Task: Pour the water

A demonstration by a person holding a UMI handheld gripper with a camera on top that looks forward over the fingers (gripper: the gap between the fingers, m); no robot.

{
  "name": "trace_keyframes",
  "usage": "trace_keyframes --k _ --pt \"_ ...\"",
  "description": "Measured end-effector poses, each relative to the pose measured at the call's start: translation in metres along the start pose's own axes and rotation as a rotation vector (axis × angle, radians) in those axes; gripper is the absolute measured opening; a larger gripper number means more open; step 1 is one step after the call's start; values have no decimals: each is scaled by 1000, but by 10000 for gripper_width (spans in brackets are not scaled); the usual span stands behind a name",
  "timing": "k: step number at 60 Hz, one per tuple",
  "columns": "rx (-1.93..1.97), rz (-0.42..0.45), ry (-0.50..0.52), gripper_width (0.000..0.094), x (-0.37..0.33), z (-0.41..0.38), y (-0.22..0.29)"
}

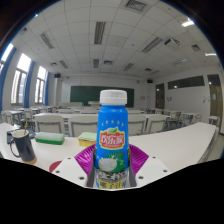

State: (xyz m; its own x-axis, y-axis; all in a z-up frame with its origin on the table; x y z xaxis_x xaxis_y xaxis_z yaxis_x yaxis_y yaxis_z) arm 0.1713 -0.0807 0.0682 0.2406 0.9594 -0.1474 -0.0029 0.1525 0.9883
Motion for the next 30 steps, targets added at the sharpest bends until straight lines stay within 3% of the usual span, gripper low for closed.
trace_keyframes --k 7,15,30 --pt "12 3 -34 382 29 -25 17" --pt "-114 -7 -34 377 27 -37 27" --pt "-1029 198 -120 378 8 -116 121"
Point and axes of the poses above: the point between the fingertips, and its own axes, seen from behind it with the camera up: z to the right, y up, x forward, the way the camera looks, the point moved 9 cm from there along -x, backward, against the way the camera looks, and after that the axes turned 3 degrees about -z, right-handed, at the moved point
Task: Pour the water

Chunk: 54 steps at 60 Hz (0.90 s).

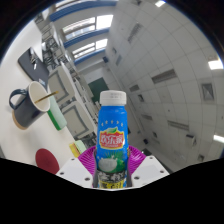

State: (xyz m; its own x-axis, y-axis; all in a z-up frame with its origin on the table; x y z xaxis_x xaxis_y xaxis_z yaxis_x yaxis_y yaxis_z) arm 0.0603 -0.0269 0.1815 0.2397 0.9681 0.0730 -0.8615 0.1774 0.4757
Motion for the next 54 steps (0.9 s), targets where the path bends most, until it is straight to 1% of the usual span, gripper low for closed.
trace_keyframes --k 5,8,10,15,16,17,25,28,37,41,42,47,48,49,51,54 --pt "-315 49 -1 380 -3 -10 26" --pt "-484 64 -18 388 0 -6 32" --pt "-573 73 -36 389 8 -22 40" --pt "-787 90 -44 397 10 -29 47" --pt "-833 96 -42 397 4 -15 47" --pt "-857 105 -45 399 14 -30 50" --pt "-1053 169 -140 413 15 -25 67" --pt "-1086 183 -153 413 11 -22 69" --pt "-1023 158 -108 414 14 -24 66" --pt "-929 162 -107 415 14 -23 66" --pt "-898 161 -94 415 16 -22 66" --pt "-630 140 -35 414 13 -21 64" --pt "-552 137 -42 413 7 -21 61" --pt "-475 127 -15 414 11 -19 62" --pt "-304 109 -3 413 7 -21 59" --pt "-50 90 42 415 5 -20 57"
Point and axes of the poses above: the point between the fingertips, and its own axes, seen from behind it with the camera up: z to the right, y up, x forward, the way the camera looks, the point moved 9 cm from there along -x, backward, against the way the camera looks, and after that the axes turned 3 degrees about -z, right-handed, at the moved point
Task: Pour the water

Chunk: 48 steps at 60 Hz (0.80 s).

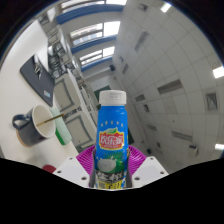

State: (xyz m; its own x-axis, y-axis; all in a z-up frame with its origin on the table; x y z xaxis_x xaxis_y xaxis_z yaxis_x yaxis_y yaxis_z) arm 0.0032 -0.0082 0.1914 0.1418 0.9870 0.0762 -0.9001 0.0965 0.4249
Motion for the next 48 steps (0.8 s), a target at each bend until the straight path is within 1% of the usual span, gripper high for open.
trace_keyframes --k 2,3,4,7,10,11,12,14,22,23,25,28,30,31,32,33,36,38,39,40,44,46,47,48 --pt "181 -10 22 416 0 -1 -2" --pt "275 -3 15 415 -3 -5 -6" --pt "364 -25 52 415 2 -6 -6" --pt "622 -53 110 416 3 -10 -12" --pt "845 -63 169 417 6 -21 -20" --pt "912 -59 174 416 4 -37 -22" --pt "955 -65 211 415 7 -38 -23" --pt "1031 -61 244 415 10 -41 -34" --pt "1137 -92 327 415 16 -61 -55" --pt "1151 -90 330 415 18 -88 -42" --pt "1159 -93 355 413 14 -78 -57" --pt "1161 -121 375 419 12 -83 -65" --pt "1159 -93 369 418 11 -83 -59" --pt "1150 -94 375 418 10 -78 -69" --pt "1146 -92 381 418 17 -89 -56" --pt "1140 -90 384 416 11 -83 -65" --pt "1112 -94 392 421 8 -81 -68" --pt "1091 -92 387 438 11 -83 -63" --pt "1082 -90 383 450 7 -79 -71" --pt "1074 -92 380 469 14 -79 -62" --pt "1067 -99 370 541 7 -82 -66" --pt "1055 -103 375 597 6 -82 -66" --pt "1037 -109 387 650 13 -76 -62" --pt "1021 -112 398 731 10 -78 -63"
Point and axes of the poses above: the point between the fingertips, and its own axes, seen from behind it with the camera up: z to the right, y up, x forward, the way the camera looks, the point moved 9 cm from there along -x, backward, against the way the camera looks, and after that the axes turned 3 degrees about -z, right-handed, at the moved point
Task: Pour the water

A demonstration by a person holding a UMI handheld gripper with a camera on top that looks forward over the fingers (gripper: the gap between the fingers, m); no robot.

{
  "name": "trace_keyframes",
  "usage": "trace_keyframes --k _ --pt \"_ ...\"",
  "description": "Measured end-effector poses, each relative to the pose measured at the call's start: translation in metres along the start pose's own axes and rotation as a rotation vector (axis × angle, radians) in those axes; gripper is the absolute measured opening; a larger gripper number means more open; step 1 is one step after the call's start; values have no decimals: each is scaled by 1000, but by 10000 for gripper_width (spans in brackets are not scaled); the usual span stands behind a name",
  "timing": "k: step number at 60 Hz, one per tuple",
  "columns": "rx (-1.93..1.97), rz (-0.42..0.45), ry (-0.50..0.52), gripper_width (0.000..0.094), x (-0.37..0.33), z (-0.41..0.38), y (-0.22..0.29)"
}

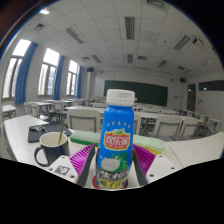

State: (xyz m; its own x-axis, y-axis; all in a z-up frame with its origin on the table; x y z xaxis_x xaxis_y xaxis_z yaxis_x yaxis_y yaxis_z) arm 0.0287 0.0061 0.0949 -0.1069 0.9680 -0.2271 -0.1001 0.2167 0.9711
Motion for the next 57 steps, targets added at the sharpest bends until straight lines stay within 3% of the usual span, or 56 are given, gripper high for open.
trace_keyframes --k 2,5,16,35,57 --pt "-18 -4 -1 865 -7 -1 -6" --pt "-26 13 -18 828 -15 1 -7" --pt "-31 -19 -78 854 -58 6 -26" --pt "34 -31 -55 856 -159 -31 -79" --pt "153 0 -29 854 -192 -47 -105"
Point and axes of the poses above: the point between the fingertips, and its own axes, seen from behind it with the camera up: z to the right, y up, x forward, the way the camera looks, the point moved 9 cm from there along -x, backward, against the way the camera looks, and after that the axes turned 3 degrees about -z, right-handed, at the moved point
